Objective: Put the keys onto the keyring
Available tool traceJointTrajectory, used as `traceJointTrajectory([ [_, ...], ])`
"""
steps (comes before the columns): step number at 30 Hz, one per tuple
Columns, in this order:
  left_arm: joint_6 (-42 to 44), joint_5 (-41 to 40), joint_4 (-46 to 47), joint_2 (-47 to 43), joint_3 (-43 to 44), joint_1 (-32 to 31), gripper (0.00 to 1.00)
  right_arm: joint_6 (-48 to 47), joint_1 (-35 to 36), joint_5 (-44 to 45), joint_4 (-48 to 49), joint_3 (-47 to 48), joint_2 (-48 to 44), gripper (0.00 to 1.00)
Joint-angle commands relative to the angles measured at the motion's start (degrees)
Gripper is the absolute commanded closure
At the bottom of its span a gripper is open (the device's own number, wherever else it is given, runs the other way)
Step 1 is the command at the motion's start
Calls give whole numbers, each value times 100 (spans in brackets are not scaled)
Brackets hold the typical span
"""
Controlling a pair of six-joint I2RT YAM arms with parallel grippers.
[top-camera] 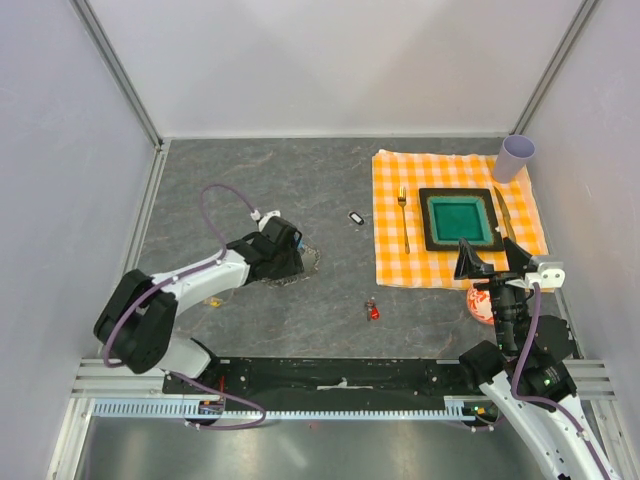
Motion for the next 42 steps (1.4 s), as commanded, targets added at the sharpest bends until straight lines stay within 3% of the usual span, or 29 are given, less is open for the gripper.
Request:
traceJointTrajectory([
  [1,-74,-473,-574,-713,238,30,36,-66,26,-108,177,-9,17,2],
  [6,41,-773,-944,-926,-8,39,23,-58,26,-91,186,-9,26,2],
  [11,5,-589,-848,-610,-52,48,24,-66,26,-108,177,-18,34,2],
  [24,-65,1370,233,612,536,-110,23,-58,26,-55,177,-27,-18,2],
  [33,102,1592,287,789,1266,-550,23,-66,17,-20,177,-36,-1,2],
  [42,2859,28,-1664,1236,2635,-550,28,-66,26,-38,213,-36,-53,2],
])
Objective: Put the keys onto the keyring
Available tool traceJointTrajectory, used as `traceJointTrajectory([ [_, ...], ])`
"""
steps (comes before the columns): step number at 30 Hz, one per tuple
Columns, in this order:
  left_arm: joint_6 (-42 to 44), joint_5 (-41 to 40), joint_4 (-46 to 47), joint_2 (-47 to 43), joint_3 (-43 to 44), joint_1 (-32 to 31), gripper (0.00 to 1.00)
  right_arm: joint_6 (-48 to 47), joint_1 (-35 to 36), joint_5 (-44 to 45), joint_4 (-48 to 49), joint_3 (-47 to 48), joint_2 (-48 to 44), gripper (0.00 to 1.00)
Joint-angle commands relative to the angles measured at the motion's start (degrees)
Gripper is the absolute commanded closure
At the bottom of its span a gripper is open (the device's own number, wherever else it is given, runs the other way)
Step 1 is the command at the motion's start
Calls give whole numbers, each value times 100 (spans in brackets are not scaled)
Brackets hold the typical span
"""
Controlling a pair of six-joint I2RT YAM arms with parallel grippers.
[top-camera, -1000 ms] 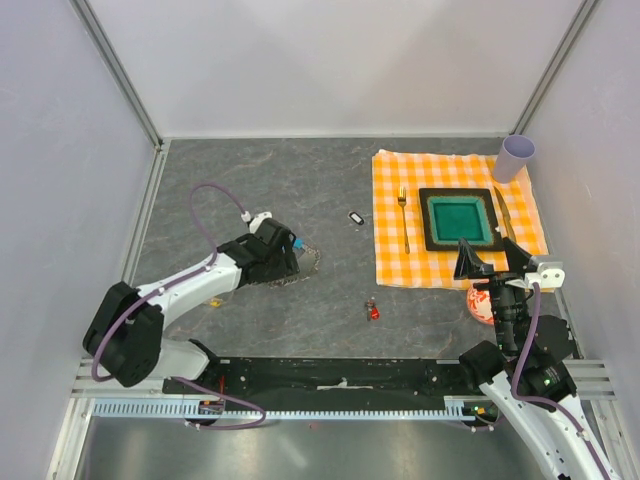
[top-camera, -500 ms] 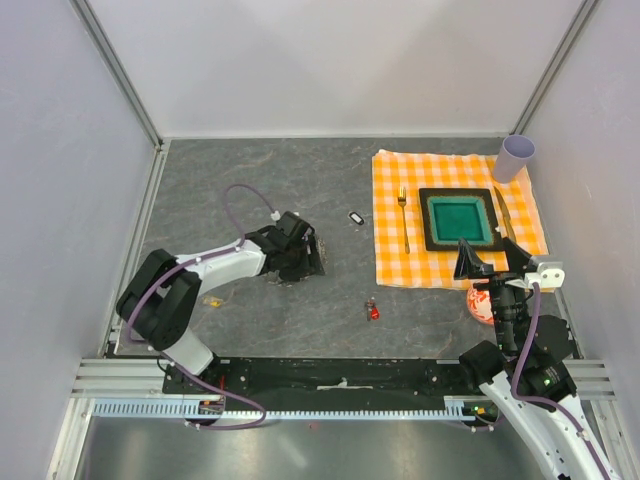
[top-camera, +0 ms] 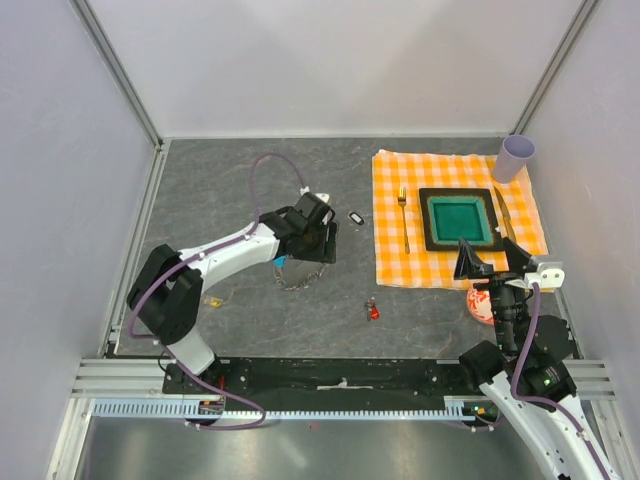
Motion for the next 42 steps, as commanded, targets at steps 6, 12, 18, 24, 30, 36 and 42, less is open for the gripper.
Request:
traceJointTrajectory([
  [6,3155,-552,-1131,1046,1466,23,46,-38,26,-18,177,-14,-56,2],
  [12,3710,-42,-903,1616,2011,23,53,-38,26,-36,160,4,-56,2],
  [18,3825,46,-832,2144,2416,67,55,-187,17,-36,151,12,-56,2],
  [24,3860,284,-858,2479,2583,76,55,-170,17,-45,160,21,-56,2],
  [30,3589,337,-938,2646,2601,84,62,-170,17,-54,151,21,-56,2],
  [36,2317,284,-946,2287,2057,295,90,-179,17,-62,169,13,-56,2],
  [42,760,-375,-736,1312,643,576,98,-170,17,-62,204,-5,-56,2],
])
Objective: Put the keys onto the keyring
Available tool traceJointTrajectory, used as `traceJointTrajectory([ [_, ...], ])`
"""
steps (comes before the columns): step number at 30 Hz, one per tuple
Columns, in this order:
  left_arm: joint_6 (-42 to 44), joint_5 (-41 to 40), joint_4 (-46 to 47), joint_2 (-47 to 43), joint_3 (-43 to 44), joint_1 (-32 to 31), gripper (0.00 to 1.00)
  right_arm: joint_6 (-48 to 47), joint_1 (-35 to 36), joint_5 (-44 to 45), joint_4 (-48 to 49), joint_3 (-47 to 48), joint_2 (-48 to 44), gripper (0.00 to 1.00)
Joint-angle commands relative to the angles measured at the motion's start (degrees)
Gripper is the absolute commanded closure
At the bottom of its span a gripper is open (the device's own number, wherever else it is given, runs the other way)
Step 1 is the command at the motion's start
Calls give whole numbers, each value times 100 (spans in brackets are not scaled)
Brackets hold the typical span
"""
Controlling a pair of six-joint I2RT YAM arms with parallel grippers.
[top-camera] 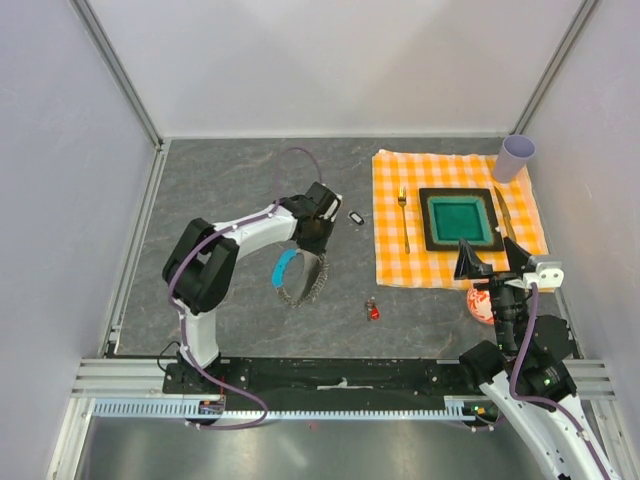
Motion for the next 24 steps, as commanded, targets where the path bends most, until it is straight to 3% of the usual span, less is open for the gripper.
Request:
traceJointTrajectory([
  [1,-1881,-598,-152,-828,-1124,240,98,-56,26,-54,195,-5,-47,2],
  [5,-2570,-852,182,-1314,-1880,249,98,-65,17,-45,212,-5,-56,2],
  [10,-3054,-1109,839,-1578,-2031,258,98,-56,8,-54,213,-14,-56,2],
  [16,-2739,-818,1017,-1622,-1724,205,75,-74,17,-62,213,-23,-47,2],
  [17,-2686,-844,956,-1683,-1750,187,65,-74,17,-54,213,-23,-56,2],
  [18,-2572,-871,895,-1797,-1759,161,60,-74,8,-62,204,-23,-56,2],
  [21,-2335,-941,737,-1964,-1838,30,52,-83,17,-54,230,-31,-56,2],
  [24,-2307,-924,578,-1983,-1908,-67,51,-83,17,-71,230,-31,-38,2],
])
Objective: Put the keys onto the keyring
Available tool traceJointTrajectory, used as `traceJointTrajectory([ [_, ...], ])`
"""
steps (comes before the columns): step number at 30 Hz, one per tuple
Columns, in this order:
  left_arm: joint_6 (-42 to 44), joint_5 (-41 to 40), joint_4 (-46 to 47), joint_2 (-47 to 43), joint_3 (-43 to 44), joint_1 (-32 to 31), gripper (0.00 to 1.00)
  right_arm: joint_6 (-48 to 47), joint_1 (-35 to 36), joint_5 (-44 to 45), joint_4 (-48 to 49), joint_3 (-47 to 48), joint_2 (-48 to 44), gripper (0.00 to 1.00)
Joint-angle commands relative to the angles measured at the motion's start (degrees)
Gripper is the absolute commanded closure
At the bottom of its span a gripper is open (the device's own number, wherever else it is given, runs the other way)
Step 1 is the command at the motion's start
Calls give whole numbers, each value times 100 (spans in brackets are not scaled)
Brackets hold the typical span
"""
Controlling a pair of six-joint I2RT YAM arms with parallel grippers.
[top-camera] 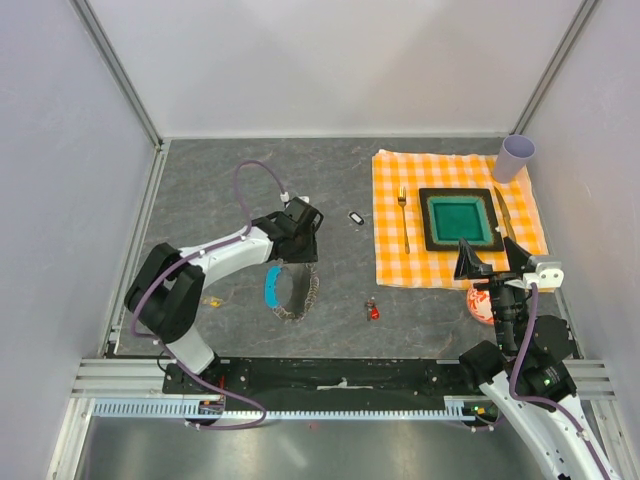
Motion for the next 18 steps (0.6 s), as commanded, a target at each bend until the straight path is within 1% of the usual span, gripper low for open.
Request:
traceJointTrajectory([
  [1,191,-137,-100,-293,-33,-146,52,-65,19,-71,224,-31,-38,2],
  [2,173,-154,-100,-284,-77,-172,55,-74,19,-62,232,-31,-38,2],
  [5,331,-190,-91,-153,28,-251,61,-74,19,-62,232,-40,-29,2],
  [9,1120,-295,-91,93,327,-436,61,-74,19,-71,224,-40,-29,2],
  [12,1298,-392,-240,216,468,-436,61,-83,19,-54,232,-40,-29,2],
  [14,1333,-313,-397,321,591,-445,61,-74,19,-45,224,-40,-38,2],
  [18,1176,-330,-609,576,688,-436,61,-83,19,-54,224,-40,-38,2],
])
